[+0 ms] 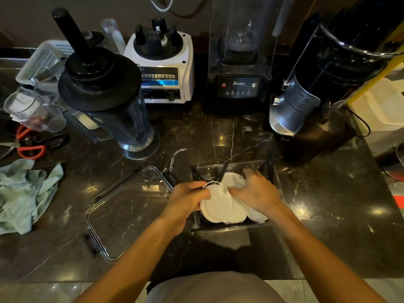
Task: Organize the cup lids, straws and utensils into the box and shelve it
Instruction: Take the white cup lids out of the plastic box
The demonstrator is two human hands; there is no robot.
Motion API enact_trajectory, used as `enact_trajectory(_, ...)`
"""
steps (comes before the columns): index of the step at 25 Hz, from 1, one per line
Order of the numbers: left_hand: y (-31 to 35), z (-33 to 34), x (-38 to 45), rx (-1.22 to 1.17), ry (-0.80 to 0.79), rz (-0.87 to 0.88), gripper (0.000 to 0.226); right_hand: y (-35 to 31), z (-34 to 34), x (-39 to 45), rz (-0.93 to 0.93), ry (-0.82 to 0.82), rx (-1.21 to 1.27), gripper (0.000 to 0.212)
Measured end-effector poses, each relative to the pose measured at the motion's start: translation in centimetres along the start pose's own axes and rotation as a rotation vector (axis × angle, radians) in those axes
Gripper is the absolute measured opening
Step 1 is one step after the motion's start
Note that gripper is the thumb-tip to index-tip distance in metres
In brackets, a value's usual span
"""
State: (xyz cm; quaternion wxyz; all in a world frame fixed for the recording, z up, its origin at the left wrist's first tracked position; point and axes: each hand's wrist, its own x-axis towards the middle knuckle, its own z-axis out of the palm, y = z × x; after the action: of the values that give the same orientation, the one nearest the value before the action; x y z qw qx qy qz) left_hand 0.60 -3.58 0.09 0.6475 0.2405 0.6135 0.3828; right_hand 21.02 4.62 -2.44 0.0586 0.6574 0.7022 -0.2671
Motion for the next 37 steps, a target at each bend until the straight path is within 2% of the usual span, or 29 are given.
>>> enact_trajectory(3, 0.0, -0.7, 0.1, 0.027, -0.022, 0.027, 0.028, -0.7, 0.0, 0.7, -0.008, -0.079, -0.083, 0.091)
enact_trajectory(7, 0.1, -1.1, 0.5, -0.032, 0.003, 0.033, 0.03, -1.3, 0.0, 1.2, -0.026, -0.114, -0.056, 0.08)
enact_trajectory(13, 0.2, -1.1, 1.1, -0.06, 0.04, 0.008, 0.024, -0.1, -1.1, 0.0, -0.056, -0.053, 0.07, 0.088)
enact_trajectory(16, 0.1, -0.8, 1.2, -0.077, 0.066, -0.004, 0.02, 1.3, -2.0, -1.0, -0.041, -0.035, 0.216, 0.103)
enact_trajectory(19, -0.2, -0.4, 1.3, -0.09, 0.064, -0.016, 0.018, 1.7, -3.0, -2.3, -0.089, 0.042, 0.341, 0.109)
enact_trajectory(21, -0.3, 0.2, 1.2, -0.098, 0.029, -0.017, 0.018, 1.3, -3.2, -3.5, -0.201, 0.043, 0.393, 0.108)
enact_trajectory(25, -0.3, 1.3, 0.8, -0.2, -0.138, -0.02, 0.023, 0.4, -2.4, -5.4, -0.38, -0.035, 0.396, 0.099)
enact_trajectory(30, -0.7, 1.4, 0.2, -0.366, -0.238, -0.061, 0.038, 0.8, -1.7, -6.6, -0.433, -0.078, 0.388, 0.094)
enact_trajectory(37, -1.0, 2.0, -0.9, -0.236, -0.205, 0.011, 0.027, 0.4, -0.9, -7.0, -0.47, -0.023, 0.272, 0.102)
